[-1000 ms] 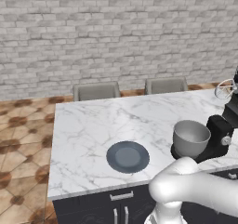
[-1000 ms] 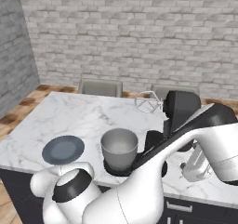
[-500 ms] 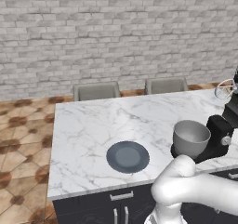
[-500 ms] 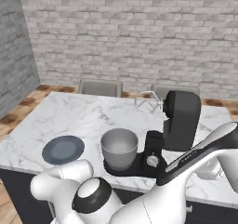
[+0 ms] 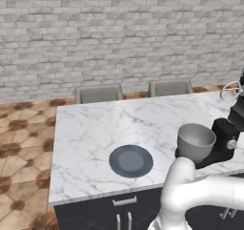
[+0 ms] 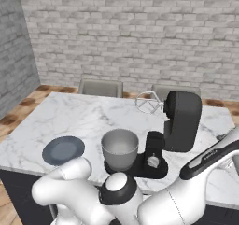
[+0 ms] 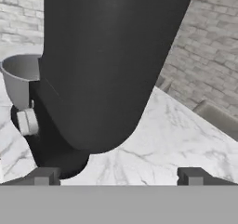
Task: Add butter and sugar cubes to the stand mixer bowl and then turn on the stand mixer to begin making frosting.
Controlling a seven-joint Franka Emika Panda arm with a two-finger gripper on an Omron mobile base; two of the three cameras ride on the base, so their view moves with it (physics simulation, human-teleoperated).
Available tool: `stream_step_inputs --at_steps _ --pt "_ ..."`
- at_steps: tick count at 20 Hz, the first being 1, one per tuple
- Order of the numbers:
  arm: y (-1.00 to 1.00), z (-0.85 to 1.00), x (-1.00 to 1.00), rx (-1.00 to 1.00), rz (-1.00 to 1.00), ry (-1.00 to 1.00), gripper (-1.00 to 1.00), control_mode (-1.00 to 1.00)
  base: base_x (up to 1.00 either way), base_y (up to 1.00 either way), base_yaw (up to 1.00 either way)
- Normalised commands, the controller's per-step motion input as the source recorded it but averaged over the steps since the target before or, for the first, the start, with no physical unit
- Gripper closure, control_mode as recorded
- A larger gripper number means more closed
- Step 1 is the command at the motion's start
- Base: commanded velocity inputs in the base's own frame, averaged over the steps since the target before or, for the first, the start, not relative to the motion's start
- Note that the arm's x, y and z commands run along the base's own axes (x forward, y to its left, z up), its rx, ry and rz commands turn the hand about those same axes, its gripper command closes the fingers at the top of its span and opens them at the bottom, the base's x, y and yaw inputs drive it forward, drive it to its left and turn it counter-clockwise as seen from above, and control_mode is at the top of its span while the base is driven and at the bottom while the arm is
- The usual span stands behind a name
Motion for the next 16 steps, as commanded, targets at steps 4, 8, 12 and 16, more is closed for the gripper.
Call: stream_step_inputs --at_steps 4,8,12,16 --pt "-0.31 -0.18 0.60 0.08 0.01 -0.04 -1.00 -1.00 0.00 0.00 0.00" --pt "0.00 0.00 0.52 0.04 0.11 -0.03 -1.00 -1.00 0.00 0.00 0.00" --pt "0.06 0.00 0.41 0.00 0.15 0.00 -1.00 -1.00 0.00 0.00 0.00" --pt "0.22 0.04 0.12 0.00 0.15 0.00 -1.00 -1.00 0.00 0.00 0.00"
